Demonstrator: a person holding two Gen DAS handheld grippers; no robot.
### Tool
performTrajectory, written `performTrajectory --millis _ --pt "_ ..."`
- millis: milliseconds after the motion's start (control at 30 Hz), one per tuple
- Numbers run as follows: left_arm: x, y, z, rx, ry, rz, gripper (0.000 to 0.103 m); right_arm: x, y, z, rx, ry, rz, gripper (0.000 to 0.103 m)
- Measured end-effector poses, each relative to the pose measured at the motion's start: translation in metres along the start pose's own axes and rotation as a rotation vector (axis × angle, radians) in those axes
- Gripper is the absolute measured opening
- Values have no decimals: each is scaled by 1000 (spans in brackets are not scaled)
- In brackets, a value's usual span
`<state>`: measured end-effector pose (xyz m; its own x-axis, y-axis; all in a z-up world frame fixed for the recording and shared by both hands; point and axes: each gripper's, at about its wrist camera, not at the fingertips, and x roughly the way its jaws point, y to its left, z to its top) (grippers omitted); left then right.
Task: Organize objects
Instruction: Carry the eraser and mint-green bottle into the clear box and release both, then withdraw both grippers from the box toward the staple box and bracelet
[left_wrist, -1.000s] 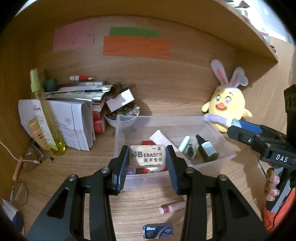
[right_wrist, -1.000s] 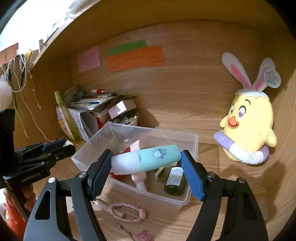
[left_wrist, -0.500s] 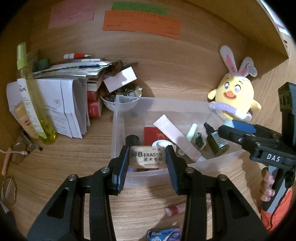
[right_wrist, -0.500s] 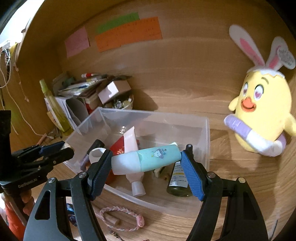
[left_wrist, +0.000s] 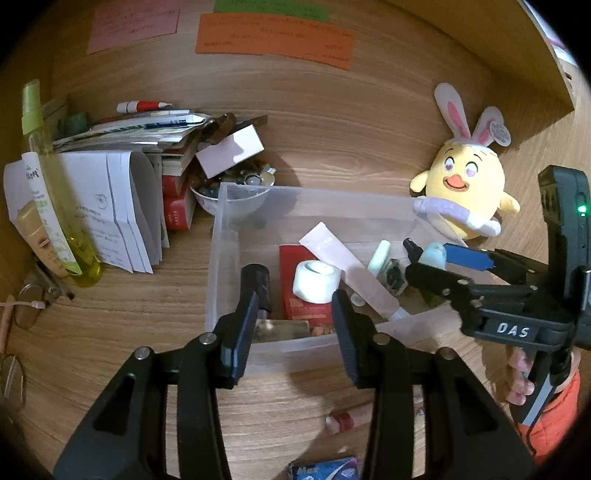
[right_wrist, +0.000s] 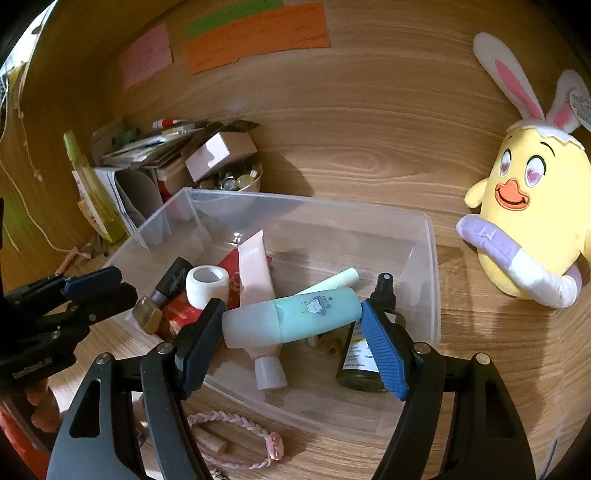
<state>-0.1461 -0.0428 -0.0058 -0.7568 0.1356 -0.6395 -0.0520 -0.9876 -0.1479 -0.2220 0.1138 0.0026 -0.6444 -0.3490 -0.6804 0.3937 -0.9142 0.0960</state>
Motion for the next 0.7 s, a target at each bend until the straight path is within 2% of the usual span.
performTrajectory --millis 333,500,700 --pt "-26 -13 -1 35 -61 21 67 -5 3 -1 -14 -3 -6 74" --pt "-43 -15 -3 49 -88 32 77 -22 3 -1 -9 -33 3 75" --pt "-55 -17 -15 69 -84 44 88 -44 6 -9 -26 -63 2 76"
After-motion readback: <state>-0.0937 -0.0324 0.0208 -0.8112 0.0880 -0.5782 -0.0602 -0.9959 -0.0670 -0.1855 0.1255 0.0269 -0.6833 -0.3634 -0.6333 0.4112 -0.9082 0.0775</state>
